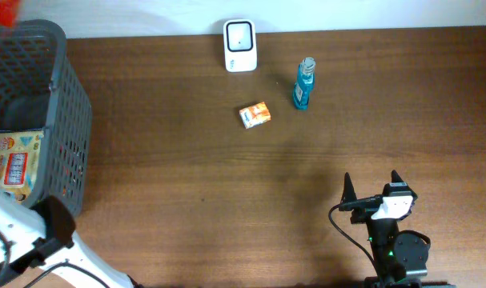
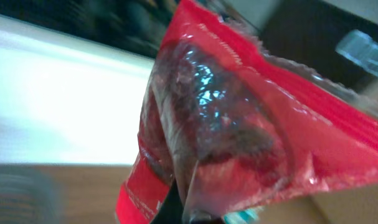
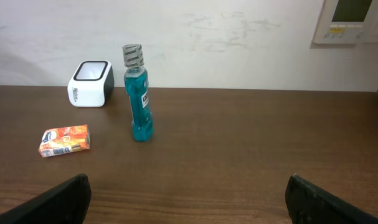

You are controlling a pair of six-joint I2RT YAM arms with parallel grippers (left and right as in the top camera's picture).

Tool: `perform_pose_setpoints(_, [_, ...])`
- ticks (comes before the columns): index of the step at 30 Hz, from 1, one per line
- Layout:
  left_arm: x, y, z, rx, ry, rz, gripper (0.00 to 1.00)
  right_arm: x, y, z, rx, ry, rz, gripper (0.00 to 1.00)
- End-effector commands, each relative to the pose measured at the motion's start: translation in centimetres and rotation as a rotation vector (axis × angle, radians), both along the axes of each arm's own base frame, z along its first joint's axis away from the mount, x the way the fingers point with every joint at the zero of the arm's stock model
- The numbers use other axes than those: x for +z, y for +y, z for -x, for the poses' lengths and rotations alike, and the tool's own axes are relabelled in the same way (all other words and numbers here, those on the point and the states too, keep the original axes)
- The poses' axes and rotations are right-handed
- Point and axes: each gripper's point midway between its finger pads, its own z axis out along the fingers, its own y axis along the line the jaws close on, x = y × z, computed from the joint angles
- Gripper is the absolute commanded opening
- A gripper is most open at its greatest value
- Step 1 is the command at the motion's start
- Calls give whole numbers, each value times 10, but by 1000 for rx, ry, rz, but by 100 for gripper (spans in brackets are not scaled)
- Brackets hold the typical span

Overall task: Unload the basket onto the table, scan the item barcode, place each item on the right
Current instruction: 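Take the red snack bag from the basket and set it on the table, then take the yellow snack packet from the basket and place it beside the red bag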

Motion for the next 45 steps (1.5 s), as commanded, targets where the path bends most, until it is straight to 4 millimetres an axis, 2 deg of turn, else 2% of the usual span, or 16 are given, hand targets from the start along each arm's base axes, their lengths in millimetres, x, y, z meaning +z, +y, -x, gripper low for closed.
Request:
perform_pose_setpoints(1, [-42, -97, 2, -223, 156, -32, 0, -3, -1, 0, -7, 5, -1, 98])
perform_pose_setpoints(4, [-135, -177, -28, -128, 422, -391, 0, -4, -1, 0, -7, 5, -1, 98])
perform_pose_setpoints(7, [-213, -217, -48, 39, 611, -647, 0, -3, -1, 0, -7, 5, -1, 98])
perform_pose_setpoints(11, [-374, -280, -20, -36, 1014, -842, 0, -3, -1, 0, -7, 5, -1, 98])
perform_pose_setpoints(15, [-461, -336, 3, -69, 1065, -877, 0, -3, -1, 0, -7, 5, -1, 98])
perform_pose_setpoints(16, [-466, -336, 7, -50, 1086, -865, 0, -3, -1, 0, -7, 5, -1, 98])
perform_pose_setpoints(18, [-469, -352, 9, -94, 1094, -795, 21, -3, -1, 0, -7, 5, -1, 98])
perform_pose_setpoints(19, [-468, -357, 4, -99, 1073, -773, 45, -3, -1, 0, -7, 5, -1, 98])
perform_pose_setpoints(21, [-467, -360, -4, -96, 1045, -751, 57, -3, -1, 0, -7, 5, -1, 99])
perform_pose_setpoints(26, [-403, -337, -28, -42, 999, -676, 57, -3, -1, 0, -7, 5, -1, 98])
perform_pose_setpoints(29, [-294, -298, -40, 0, 840, -543, 74, -4, -1, 0, -7, 5, -1, 99])
perform_pose_setpoints(31, [-249, -289, -43, -40, 721, -472, 90, -3, -1, 0, -7, 5, -1, 98])
perform_pose_setpoints(34, [-176, -218, -39, 58, 561, -443, 99, -3, -1, 0, -7, 5, -1, 98])
perform_pose_setpoints(37, [-108, -94, -10, 300, 451, -431, 99, -4, -1, 0, -7, 5, -1, 99])
perform_pose_setpoints(41, [-111, 66, 75, 791, 659, -464, 99, -3, -1, 0, -7, 5, -1, 99])
perform_pose_setpoints(45, [-173, 156, 74, 958, 829, -400, 99, -4, -1, 0, -7, 5, -1, 98])
